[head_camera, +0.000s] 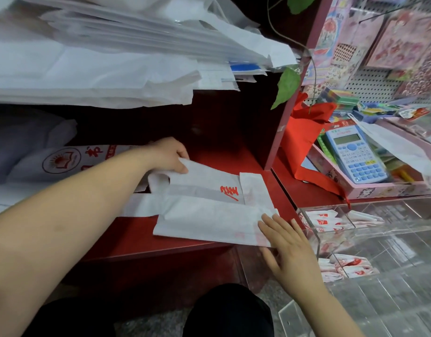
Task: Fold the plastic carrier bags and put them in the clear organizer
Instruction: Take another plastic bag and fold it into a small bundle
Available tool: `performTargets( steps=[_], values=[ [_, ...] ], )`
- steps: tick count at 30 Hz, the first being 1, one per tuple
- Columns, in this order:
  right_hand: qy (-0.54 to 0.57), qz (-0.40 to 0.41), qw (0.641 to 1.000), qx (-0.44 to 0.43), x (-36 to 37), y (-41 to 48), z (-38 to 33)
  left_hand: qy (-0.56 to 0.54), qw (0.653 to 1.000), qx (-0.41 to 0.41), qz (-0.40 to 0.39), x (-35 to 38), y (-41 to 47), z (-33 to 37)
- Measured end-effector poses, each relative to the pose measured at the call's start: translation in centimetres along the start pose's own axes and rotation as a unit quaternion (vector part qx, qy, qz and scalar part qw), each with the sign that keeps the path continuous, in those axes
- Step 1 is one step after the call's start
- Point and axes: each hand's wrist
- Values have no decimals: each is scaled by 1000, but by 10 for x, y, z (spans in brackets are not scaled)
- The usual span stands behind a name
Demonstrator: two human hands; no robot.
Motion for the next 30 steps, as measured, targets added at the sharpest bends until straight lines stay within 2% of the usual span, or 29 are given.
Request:
performTargets(
  steps=[6,9,14,17,19,21,22,24,27,28,30],
  values=[
    [-9,5,1000,20,-2,-3,-3,9,981,87,171,-20,0,23],
    [-25,-4,999,23,-2,-1,-8,-49,970,97,217,-30,-4,20],
    [-41,-20,998,36,0,3,-13,-44,981,49,181,-37,-14,0],
    [-45,-16,998,39,2,5,-15,-111,988,-23,105,-47,-23,-21],
    [-54,-15,997,43,3,7,-16,-233,969,-57,55,-53,-31,-36],
    [-63,-20,997,49,3,10,-19,-362,926,-83,62,-53,-33,-46],
    [-64,-22,996,51,3,12,-20,-389,912,-102,82,-51,-31,-49],
    [-65,-33,996,54,2,16,-23,-344,915,-144,155,-40,-23,-57],
    [-73,-54,994,55,-1,20,-27,-192,914,-162,318,-16,-28,-58],
    [-76,-60,994,57,-2,21,-30,-148,919,-135,338,-7,-38,-50],
    [-77,-78,992,62,-3,22,-33,-59,938,-1,341,18,-62,-30]
  ],
)
Point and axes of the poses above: each hand's wrist, its own y-axis towards the middle knuckle, its own x-axis out of the palm, z = x × y, and after that the axes turned 8 degrees about y, right-handed
